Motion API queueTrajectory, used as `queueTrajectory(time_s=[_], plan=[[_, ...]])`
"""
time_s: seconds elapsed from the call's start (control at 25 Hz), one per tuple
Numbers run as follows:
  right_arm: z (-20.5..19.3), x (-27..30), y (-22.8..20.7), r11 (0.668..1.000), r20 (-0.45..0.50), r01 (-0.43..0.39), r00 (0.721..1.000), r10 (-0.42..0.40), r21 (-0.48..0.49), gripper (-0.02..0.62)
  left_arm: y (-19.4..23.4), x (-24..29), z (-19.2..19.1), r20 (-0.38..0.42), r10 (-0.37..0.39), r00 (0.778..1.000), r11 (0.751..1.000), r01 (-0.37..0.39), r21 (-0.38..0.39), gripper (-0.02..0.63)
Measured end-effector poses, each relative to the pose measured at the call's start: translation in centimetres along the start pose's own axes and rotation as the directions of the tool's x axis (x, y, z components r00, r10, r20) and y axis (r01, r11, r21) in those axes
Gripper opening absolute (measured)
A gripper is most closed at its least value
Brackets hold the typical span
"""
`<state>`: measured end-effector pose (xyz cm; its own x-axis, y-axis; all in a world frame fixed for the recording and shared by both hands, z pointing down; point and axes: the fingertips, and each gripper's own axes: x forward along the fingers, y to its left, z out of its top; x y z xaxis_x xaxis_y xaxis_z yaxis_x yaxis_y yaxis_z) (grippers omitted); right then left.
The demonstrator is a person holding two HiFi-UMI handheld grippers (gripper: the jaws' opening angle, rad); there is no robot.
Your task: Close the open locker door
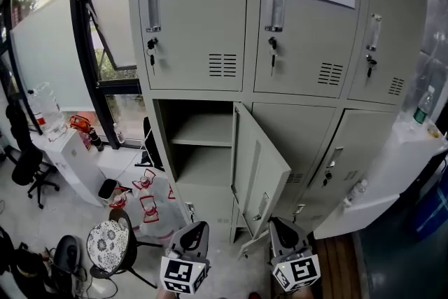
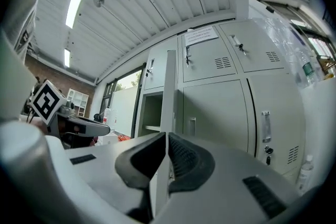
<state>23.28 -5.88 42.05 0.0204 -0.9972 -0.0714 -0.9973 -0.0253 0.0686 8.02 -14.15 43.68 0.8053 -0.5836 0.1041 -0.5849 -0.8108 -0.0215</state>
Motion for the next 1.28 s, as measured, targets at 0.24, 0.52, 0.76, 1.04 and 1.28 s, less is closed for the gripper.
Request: queueTrajectory(time_s=[0.24,0.52,0.76,1.04,1.28], plan=[[-0.2,0.8,0.0,0.982,0.013,-0.173,0.985,0.173,0.07,0.165,-0.4,0.8,-0.1,-0.026,0.049,0.998,0.999,-0.05,-0.014,0.021],[-0.9,2.3,-0.9,0.955,0.021,-0.275,0.961,0.275,0.113,0.232,-0.3,0.3,-0.5,-0.041,0.129,0.991,0.991,-0.13,-0.019,0.021],[-0.8,3.5,-0.2,0.925,0.036,-0.36,0.933,0.359,0.12,0.232,0.4,-0.5,-0.7,-0.058,0.2,0.978,0.979,-0.202,-0.025,0.021],[-1.0,3.9,1.3,0.887,0.043,-0.449,0.894,0.447,0.109,0.208,0.7,-1.4,-1.2,-0.075,0.259,0.963,0.965,-0.261,-0.022,0.021],[-0.9,4.4,3.0,0.855,0.05,-0.509,0.861,0.507,0.096,0.151,1.3,-2.0,-1.1,-0.062,0.302,0.951,0.953,-0.303,-0.019,0.021]])
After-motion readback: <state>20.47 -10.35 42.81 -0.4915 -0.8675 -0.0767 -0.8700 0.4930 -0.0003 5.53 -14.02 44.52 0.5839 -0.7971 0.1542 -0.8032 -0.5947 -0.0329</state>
